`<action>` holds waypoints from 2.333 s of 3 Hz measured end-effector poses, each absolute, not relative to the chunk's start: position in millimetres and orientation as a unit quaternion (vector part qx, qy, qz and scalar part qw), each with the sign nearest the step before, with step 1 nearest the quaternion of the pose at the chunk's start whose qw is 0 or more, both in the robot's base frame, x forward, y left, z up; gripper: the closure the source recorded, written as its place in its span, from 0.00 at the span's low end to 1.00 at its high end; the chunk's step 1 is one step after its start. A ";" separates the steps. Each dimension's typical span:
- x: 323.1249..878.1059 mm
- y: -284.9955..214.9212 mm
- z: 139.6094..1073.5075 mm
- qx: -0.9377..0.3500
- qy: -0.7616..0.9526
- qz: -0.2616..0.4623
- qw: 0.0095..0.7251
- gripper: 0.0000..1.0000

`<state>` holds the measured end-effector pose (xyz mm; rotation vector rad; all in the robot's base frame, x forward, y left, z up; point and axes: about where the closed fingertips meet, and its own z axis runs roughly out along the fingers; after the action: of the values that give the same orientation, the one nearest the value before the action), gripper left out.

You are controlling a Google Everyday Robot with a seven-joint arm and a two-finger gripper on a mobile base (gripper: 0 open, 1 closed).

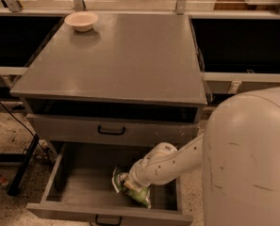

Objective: Place green jalapeno chip bag into middle drawer

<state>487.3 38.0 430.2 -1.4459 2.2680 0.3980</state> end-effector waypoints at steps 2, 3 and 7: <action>484.7 37.1 414.8 -0.516 0.820 0.147 0.198 1.00; 477.2 40.8 391.5 -0.513 0.825 0.155 0.177 1.00; 477.1 40.9 393.7 -0.513 0.825 0.155 0.177 0.34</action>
Offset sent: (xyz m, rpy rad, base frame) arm -0.0108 0.0022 -0.0407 -0.0159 0.0520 -0.0225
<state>477.1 40.9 393.7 -1.4531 2.3368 0.4386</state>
